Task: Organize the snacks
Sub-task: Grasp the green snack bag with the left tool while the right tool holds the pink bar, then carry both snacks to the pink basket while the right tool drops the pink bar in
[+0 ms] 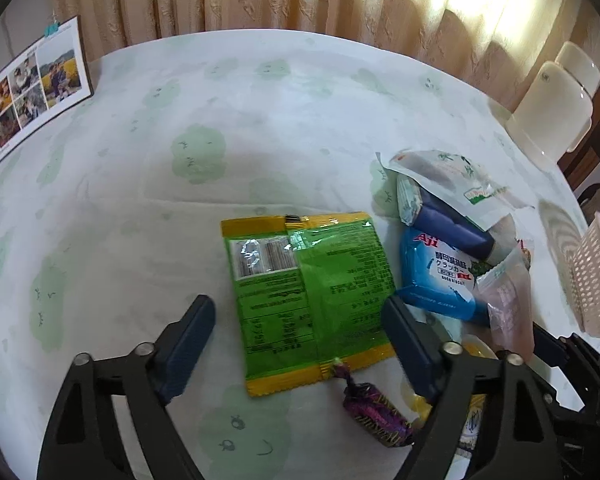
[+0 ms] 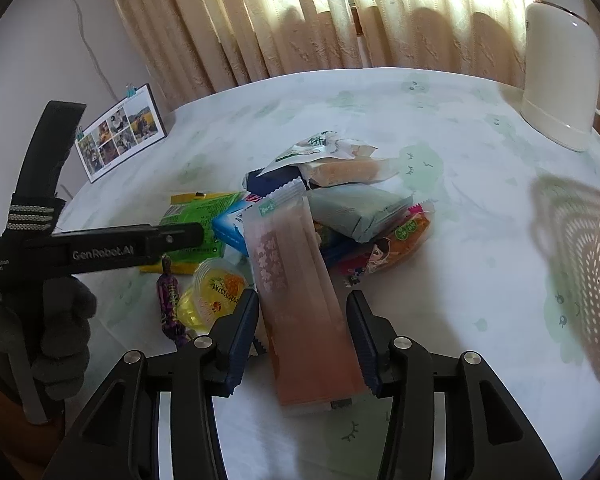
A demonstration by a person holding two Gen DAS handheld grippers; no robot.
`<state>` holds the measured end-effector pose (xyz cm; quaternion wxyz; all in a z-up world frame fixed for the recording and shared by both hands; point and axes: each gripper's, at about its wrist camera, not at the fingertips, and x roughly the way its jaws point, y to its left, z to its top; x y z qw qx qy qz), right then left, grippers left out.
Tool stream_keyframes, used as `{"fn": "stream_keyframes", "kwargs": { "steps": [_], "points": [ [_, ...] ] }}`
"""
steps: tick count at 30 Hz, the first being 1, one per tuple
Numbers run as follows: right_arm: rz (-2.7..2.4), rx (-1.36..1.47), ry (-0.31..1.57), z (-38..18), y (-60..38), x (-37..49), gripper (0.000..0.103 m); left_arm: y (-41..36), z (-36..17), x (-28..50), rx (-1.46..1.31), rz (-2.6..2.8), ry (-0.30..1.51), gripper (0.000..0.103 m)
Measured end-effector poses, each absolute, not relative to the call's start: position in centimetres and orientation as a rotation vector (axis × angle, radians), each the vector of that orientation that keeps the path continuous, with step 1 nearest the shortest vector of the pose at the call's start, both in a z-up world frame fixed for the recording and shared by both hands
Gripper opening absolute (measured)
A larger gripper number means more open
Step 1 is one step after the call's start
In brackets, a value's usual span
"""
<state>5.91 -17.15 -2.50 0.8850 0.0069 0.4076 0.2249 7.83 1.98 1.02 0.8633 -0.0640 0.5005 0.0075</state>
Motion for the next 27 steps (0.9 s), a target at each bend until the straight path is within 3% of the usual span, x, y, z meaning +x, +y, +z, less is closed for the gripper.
{"fn": "stream_keyframes", "kwargs": {
  "steps": [5,7,8,11,15,27],
  "points": [
    [0.464,-0.012,0.851,-2.6,-16.6,6.0,0.047,0.2,0.4,8.7,-0.082,0.026,1.049,0.102],
    [0.458,-0.027,0.852,-2.6,-16.3,6.0,0.047,0.1,0.2,9.4,-0.059,0.050,1.048,0.102],
    [0.456,-0.034,0.852,-2.6,-16.2,6.0,0.047,0.2,0.1,9.6,-0.056,0.050,1.044,0.101],
    [0.443,-0.061,0.848,-2.6,-15.7,5.7,0.045,1.1,0.5,9.8,-0.053,0.076,1.033,0.085],
    [0.434,-0.063,0.821,-2.4,-15.8,5.2,0.037,3.3,0.6,9.3,-0.075,0.106,1.027,0.080],
    [0.464,0.057,0.734,-0.6,-17.4,4.5,0.032,5.3,4.7,6.9,-0.161,0.051,0.907,0.077]
  ]
}}
